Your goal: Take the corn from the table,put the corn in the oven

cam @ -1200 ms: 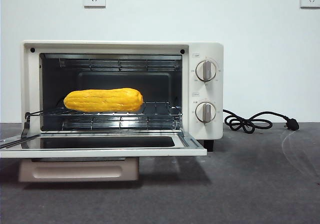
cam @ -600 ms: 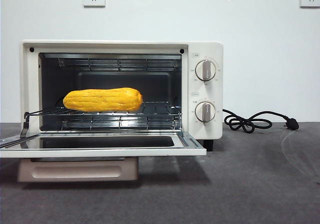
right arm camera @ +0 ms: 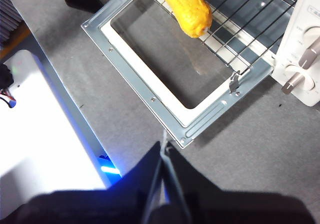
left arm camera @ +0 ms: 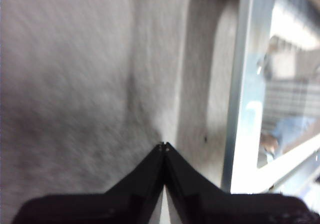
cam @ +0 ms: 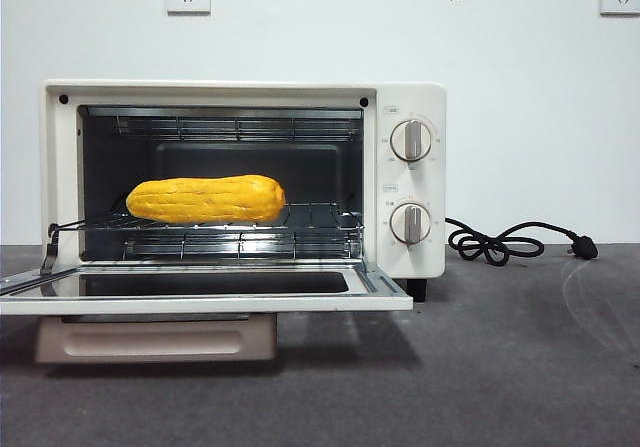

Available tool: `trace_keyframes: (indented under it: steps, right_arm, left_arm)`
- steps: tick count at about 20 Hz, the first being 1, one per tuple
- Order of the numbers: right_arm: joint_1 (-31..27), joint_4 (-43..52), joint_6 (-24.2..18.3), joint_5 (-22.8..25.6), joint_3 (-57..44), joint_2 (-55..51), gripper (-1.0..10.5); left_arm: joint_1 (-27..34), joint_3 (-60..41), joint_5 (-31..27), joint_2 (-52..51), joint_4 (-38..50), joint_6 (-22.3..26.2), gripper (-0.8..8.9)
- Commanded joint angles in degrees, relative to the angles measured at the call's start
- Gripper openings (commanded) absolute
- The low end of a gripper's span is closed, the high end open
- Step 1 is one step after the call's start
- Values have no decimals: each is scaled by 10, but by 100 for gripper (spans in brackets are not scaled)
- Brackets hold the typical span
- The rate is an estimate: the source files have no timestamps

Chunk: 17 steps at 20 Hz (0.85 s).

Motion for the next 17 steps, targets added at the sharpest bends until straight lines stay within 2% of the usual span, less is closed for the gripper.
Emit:
trace_keyframes:
  steps: [1,3,6,8,12,17]
  right_arm:
    - [0,4,-5,-2,1,0,-11]
    - [0,4,-5,-2,0,0,-12]
    - [0,4,-5,-2,0,0,-12]
    - [0,4,-5,-2,1,0,-11]
    - [0,4,-4,-2,0,0,-11]
    - [0,3,-4,-2,1,0,-11]
  left_arm:
    - [-14,-2,3,12,-19,20,-9]
    - [-19,-2,5,14,-28,22,-9]
    - [-19,-2,79,14,-34,26,-9]
    - [-19,0,108,14,-37,26,-9]
    - [-14,27,138,14,-74,40,-9]
    - [-13,111,151,14,-154,66,-8]
